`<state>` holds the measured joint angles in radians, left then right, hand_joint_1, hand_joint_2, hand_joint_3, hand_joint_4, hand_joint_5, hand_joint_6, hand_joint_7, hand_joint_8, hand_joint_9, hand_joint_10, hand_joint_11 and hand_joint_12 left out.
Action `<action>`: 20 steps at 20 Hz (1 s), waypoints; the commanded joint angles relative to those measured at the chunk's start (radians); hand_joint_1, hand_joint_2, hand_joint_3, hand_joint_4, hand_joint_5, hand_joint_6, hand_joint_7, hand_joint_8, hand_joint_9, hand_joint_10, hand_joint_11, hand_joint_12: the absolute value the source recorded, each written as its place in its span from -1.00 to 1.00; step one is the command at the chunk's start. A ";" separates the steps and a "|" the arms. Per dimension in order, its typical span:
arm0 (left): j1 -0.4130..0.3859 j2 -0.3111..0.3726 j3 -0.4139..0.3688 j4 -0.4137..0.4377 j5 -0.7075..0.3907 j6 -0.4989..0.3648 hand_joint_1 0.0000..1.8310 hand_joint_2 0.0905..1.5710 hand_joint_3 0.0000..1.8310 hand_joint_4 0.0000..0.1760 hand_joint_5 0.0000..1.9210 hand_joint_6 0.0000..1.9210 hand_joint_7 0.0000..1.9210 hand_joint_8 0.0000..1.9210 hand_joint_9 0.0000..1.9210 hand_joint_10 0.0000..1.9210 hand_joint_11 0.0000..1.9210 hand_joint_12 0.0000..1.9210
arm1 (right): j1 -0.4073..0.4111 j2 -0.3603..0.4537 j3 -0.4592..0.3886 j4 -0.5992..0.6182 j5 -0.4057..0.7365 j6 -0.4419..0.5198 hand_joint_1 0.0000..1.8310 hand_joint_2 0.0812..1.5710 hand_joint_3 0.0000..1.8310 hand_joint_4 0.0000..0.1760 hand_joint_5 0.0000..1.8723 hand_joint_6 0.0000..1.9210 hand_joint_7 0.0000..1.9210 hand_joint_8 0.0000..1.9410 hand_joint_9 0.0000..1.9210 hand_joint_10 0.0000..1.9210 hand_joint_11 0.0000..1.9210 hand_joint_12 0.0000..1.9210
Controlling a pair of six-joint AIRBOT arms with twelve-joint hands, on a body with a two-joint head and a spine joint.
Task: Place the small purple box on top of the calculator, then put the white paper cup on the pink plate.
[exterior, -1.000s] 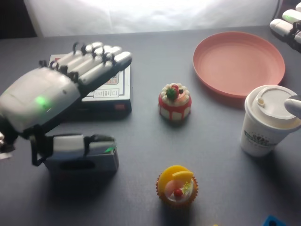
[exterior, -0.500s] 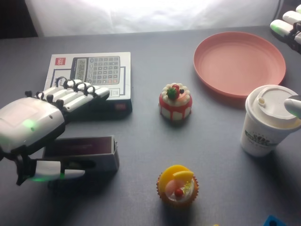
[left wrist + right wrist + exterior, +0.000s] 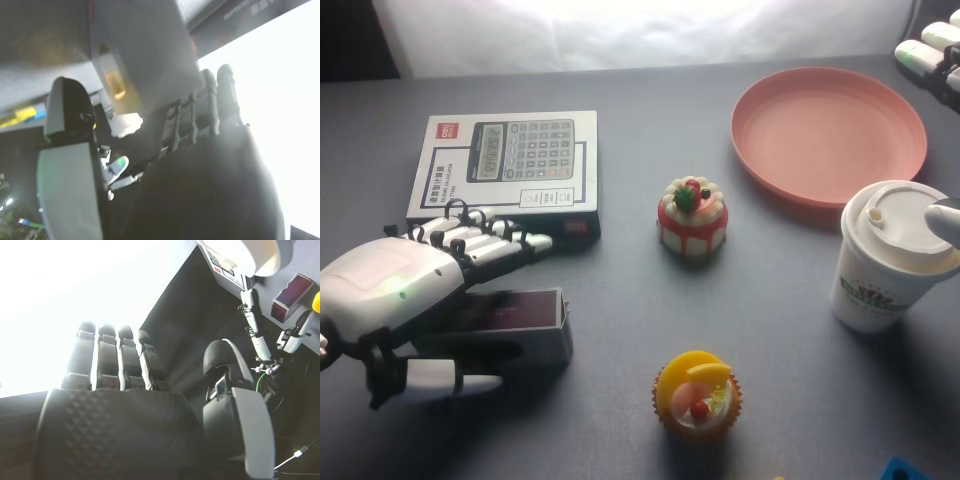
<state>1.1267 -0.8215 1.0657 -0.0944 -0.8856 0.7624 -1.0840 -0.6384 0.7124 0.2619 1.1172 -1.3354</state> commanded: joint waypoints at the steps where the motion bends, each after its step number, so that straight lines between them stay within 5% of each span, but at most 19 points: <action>1: -0.007 -0.013 0.001 0.002 -0.101 -0.001 0.13 0.34 -1.00 -1.00 -0.66 -0.98 -0.57 -0.96 -0.62 -0.92 -1.00 0.14 | 0.006 -0.002 0.002 -0.004 0.130 0.005 -0.82 0.66 -0.96 -1.00 -1.00 -1.00 -1.00 -1.00 -1.00 -1.00 -1.00 -1.00; 2: -0.007 -0.015 0.003 0.002 -0.098 -0.001 0.12 0.37 -0.99 -1.00 -0.60 -0.96 -0.45 -0.92 -0.48 -0.82 -1.00 0.52 | 0.006 -0.002 0.002 -0.004 0.130 0.006 -0.84 0.66 -0.97 -1.00 -1.00 -1.00 -1.00 -1.00 -1.00 -1.00 -1.00 -1.00; 3: -0.006 -0.021 0.009 0.000 -0.088 -0.001 0.10 0.40 -1.00 -1.00 -0.53 -0.95 -0.36 -0.84 -0.55 -0.30 -1.00 0.76 | 0.005 -0.003 0.002 0.002 0.133 0.006 -0.83 0.66 -0.97 -1.00 -1.00 -1.00 -1.00 -1.00 -1.00 -1.00 -1.00 -1.00; 4: -0.006 -0.025 0.012 0.000 -0.085 -0.004 0.08 0.42 -0.99 -1.00 -0.47 -0.93 -0.33 -0.76 -0.62 0.05 -0.99 0.88 | 0.003 -0.003 0.002 0.007 0.139 0.006 -0.81 0.67 -0.97 -1.00 -1.00 -1.00 -1.00 -1.00 -1.00 -1.00 -1.00 -1.00; 5: -0.006 -0.029 0.016 0.000 -0.084 -0.009 0.08 0.47 -0.99 -1.00 -0.36 -0.88 -0.31 -0.47 -0.54 0.27 -0.79 0.94 | 0.000 -0.003 0.002 0.011 0.146 0.008 -0.78 0.68 -0.97 -1.00 -1.00 -1.00 -1.00 -1.00 -1.00 -1.00 -1.00 -1.00; 6: -0.006 -0.033 0.021 -0.003 -0.085 -0.014 0.27 0.54 -1.00 -1.00 -0.32 0.06 -0.16 0.29 -0.29 0.58 -0.37 0.99 | -0.003 -0.003 0.002 0.015 0.150 0.012 -0.77 0.68 -0.97 -1.00 -1.00 -1.00 -1.00 -1.00 -1.00 -1.00 -1.00 -1.00; 8: -0.006 -0.034 0.026 -0.007 -0.088 -0.016 0.30 0.60 -1.00 -1.00 -0.31 0.24 -0.22 0.72 -0.05 0.96 0.02 1.00 | -0.006 -0.003 0.002 0.019 0.154 0.012 -0.77 0.68 -0.97 -1.00 -1.00 -1.00 -1.00 -1.00 -1.00 -1.00 -1.00 -1.00; 13: -0.006 -0.019 0.025 -0.008 -0.147 -0.038 0.30 0.61 -1.00 -1.00 -0.29 0.24 -0.25 0.79 0.01 1.00 0.13 1.00 | -0.018 -0.005 0.002 0.030 0.168 0.019 -0.77 0.67 -0.98 -1.00 -1.00 -1.00 -1.00 -1.00 -1.00 -1.00 -1.00 -1.00; 15: -0.008 0.001 0.019 -0.016 -0.203 -0.040 0.23 0.52 -1.00 -1.00 -0.16 0.30 -0.05 0.99 0.23 1.00 0.38 1.00 | -0.021 -0.005 0.002 0.031 0.170 0.021 -0.77 0.68 -0.98 -1.00 -1.00 -1.00 -1.00 -1.00 -1.00 -1.00 -1.00 -1.00; 16: -0.011 0.006 0.020 -0.021 -0.219 -0.040 0.30 0.56 -1.00 -1.00 -0.22 0.16 -0.18 0.79 0.10 1.00 0.23 1.00 | -0.021 -0.005 0.002 0.031 0.170 0.021 -0.77 0.68 -0.98 -1.00 -1.00 -1.00 -1.00 -1.00 -1.00 -1.00 -0.99 -1.00; 17: -0.016 0.015 0.023 -0.037 -0.250 -0.040 0.31 0.55 -1.00 -1.00 -0.22 0.32 -0.20 0.54 0.04 1.00 0.15 1.00 | -0.022 -0.006 0.002 0.031 0.170 0.021 -0.77 0.66 -0.98 -1.00 -1.00 -1.00 -1.00 -1.00 -1.00 -1.00 -0.99 -0.99; 18: -0.020 0.019 0.028 -0.049 -0.268 -0.040 0.25 0.51 -1.00 -1.00 -0.16 0.28 -0.13 0.70 0.05 1.00 0.17 1.00 | -0.022 -0.008 0.003 0.032 0.170 0.021 -0.77 0.66 -0.99 -1.00 -1.00 -1.00 -1.00 -1.00 -1.00 -1.00 -0.97 -0.98; 20: -0.045 0.023 0.040 -0.060 -0.295 -0.040 0.33 0.52 -1.00 -1.00 -0.21 0.12 -0.13 0.56 -0.09 0.66 -0.09 0.98 | -0.022 -0.011 0.005 0.034 0.170 0.021 -0.75 0.65 -0.99 -1.00 -1.00 -1.00 -1.00 -1.00 -1.00 -1.00 -0.98 -0.98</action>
<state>1.0870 -0.8043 1.1114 -0.1612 -1.0397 0.7277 -1.1088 -0.6510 0.7143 0.3023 1.1618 -1.3174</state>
